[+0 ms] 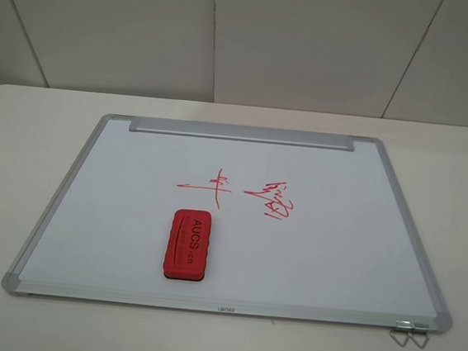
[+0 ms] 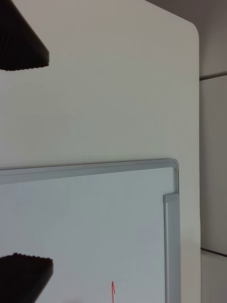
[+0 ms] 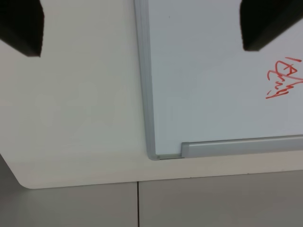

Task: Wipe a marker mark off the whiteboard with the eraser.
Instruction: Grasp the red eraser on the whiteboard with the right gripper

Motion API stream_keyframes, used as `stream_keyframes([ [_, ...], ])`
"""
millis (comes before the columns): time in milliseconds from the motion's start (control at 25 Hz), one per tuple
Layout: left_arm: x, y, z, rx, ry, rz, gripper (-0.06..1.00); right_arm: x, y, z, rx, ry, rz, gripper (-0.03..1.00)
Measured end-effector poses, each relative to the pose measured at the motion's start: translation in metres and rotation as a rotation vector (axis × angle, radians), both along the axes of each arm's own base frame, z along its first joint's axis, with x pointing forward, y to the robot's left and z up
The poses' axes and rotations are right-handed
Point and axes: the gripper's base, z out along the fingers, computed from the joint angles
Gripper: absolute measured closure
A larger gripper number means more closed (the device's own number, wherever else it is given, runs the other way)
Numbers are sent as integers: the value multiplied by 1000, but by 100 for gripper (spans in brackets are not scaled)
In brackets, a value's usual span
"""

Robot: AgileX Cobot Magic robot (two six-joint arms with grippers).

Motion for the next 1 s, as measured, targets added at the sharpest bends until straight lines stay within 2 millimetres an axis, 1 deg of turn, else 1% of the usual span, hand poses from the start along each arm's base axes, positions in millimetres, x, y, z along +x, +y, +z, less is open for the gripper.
stream_keyframes([
  [1000,0,0,0,1,0,1,17,0,0,0,0,0,0,23],
])
